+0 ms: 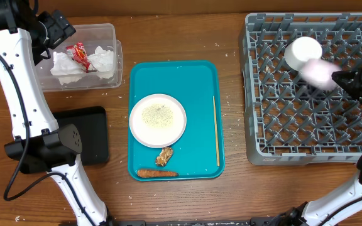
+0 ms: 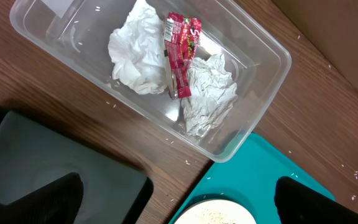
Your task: Sort waste into correct bins and load items into the dishwasher
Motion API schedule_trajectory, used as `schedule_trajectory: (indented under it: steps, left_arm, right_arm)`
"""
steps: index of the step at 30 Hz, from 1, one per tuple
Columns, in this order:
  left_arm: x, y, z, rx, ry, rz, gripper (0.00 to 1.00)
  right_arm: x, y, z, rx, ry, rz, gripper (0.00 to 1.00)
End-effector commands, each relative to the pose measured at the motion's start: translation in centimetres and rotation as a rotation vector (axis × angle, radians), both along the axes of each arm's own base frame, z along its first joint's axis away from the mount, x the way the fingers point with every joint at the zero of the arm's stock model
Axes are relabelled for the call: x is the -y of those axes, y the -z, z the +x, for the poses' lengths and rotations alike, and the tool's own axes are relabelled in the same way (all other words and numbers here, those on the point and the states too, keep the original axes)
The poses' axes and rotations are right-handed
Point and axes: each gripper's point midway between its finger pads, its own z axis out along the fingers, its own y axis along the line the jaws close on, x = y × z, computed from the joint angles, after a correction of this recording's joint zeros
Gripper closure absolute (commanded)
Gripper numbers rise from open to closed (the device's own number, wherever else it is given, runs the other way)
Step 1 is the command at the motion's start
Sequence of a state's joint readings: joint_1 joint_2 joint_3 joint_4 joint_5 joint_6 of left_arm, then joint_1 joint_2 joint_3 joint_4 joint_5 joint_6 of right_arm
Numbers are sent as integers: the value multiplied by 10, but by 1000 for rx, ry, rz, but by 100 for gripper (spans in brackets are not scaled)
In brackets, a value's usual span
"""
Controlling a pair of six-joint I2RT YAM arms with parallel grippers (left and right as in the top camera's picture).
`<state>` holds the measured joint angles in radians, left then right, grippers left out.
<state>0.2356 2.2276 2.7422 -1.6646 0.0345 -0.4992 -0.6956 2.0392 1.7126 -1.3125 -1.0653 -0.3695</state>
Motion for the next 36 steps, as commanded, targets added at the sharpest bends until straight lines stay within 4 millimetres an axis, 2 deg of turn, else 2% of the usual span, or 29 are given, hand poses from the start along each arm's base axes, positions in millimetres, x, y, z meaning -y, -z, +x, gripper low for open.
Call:
schedule_trajectory:
  steps: [1, 8, 13, 19, 22, 24, 30, 31, 33, 36]
  left_arm:
    - [0, -5, 0, 17, -9, -7, 0]
    - [0, -5, 0, 17, -9, -7, 0]
    - [0, -5, 0, 17, -9, -7, 0]
    - [0, -5, 0, 17, -9, -7, 0]
    - [0, -5, 0, 17, -9, -7, 0]
    - [0, -5, 0, 17, -9, -7, 0]
    - [0, -5, 0, 17, -9, -7, 0]
    - [0, -5, 0, 17, -9, -7, 0]
    - [0, -5, 0, 17, -9, -7, 0]
    - [0, -5, 0, 17, -9, -7, 0]
  right_arm:
    - [1, -7, -7, -20, 10, -22, 86]
    - [-8, -13, -18, -71, 7, 22, 87]
    - [-21, -38, -28, -53, -5, -4, 86]
    - [-55, -71, -36, 7, -79, -130, 69]
    - [-86, -78, -38, 9, -158, -202, 62]
    - [-105, -75, -36, -23, -193, -235, 61]
    - [-170, -45, -15, -188, -209, -466, 57]
    - [-184, -43, -11, -188, -211, -508, 51]
    - [-215, -40, -4, -158, -231, -575, 30]
    - [-263, -38, 3, -89, -267, -648, 4]
